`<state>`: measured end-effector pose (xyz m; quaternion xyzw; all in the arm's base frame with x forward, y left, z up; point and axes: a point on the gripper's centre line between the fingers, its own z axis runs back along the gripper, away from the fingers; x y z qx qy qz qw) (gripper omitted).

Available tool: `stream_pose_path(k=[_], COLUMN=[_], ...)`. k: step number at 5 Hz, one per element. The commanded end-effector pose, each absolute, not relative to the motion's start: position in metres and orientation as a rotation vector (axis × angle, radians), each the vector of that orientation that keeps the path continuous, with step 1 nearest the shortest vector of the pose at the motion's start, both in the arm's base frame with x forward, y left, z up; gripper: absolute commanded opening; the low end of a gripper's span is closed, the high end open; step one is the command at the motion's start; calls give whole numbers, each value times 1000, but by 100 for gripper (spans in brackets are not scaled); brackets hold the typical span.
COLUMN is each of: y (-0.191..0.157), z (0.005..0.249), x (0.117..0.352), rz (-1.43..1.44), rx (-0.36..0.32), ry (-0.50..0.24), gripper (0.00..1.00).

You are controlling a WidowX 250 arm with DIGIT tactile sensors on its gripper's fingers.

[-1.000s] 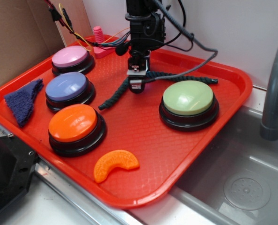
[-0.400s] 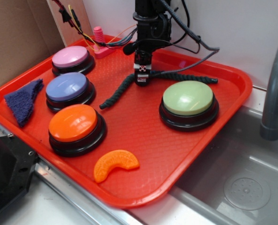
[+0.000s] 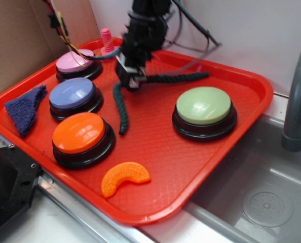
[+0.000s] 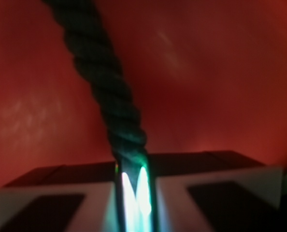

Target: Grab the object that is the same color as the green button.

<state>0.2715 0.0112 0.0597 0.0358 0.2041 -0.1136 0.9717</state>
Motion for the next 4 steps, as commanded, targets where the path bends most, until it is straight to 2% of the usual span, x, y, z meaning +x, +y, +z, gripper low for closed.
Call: stream_pose_path(k=[1, 2, 3, 4], y=[15, 20, 27, 30], z=[164, 194, 228, 239], x=[252, 238, 215, 202], rz=[-16, 15, 65, 72], rx=[20, 51, 53, 36], ry=[167, 146, 118, 78], gripper=[0, 0, 0, 0])
